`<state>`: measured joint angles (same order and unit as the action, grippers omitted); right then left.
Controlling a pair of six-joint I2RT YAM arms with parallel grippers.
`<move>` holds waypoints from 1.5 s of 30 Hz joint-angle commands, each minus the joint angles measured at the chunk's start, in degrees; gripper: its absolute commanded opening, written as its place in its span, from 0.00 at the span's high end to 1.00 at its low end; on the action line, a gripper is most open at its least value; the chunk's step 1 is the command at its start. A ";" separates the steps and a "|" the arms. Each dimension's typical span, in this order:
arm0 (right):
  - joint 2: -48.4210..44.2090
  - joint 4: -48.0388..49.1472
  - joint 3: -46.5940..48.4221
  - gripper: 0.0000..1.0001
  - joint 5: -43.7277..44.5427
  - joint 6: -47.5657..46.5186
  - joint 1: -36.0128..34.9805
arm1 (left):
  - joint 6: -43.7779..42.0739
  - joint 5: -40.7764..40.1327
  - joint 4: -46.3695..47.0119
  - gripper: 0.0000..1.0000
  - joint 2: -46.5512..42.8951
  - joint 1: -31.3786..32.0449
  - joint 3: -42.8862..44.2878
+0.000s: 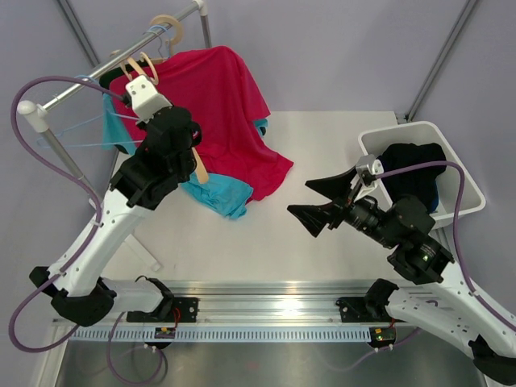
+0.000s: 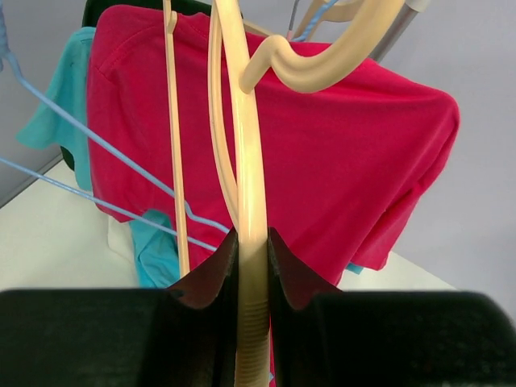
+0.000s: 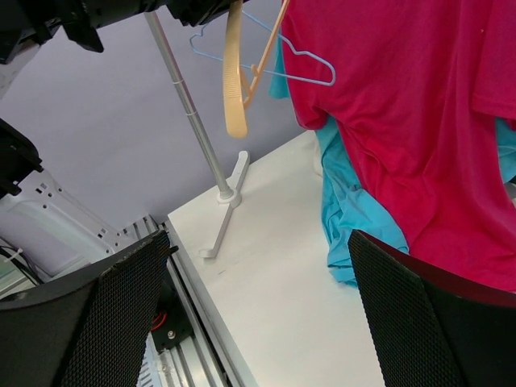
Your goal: Remove the t-shirt from the hanger
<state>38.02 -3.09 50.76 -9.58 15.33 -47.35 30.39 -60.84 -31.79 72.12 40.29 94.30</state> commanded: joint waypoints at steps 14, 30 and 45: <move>-3.66 2.21 -4.27 0.00 -1.14 2.51 -0.02 | 11.43 10.90 -5.30 1.00 2.77 -13.55 3.53; -5.40 -0.33 -4.62 0.01 1.67 3.30 -0.02 | 13.37 22.44 -6.35 1.00 5.67 -22.19 5.37; -4.98 -0.78 -4.09 0.00 0.44 3.83 -0.02 | 13.12 19.01 -6.09 1.00 3.91 -22.01 8.18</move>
<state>32.82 -4.16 46.22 -8.99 18.50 -47.35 43.40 -38.68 -41.25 77.82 18.68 98.59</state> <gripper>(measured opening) 0.993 0.165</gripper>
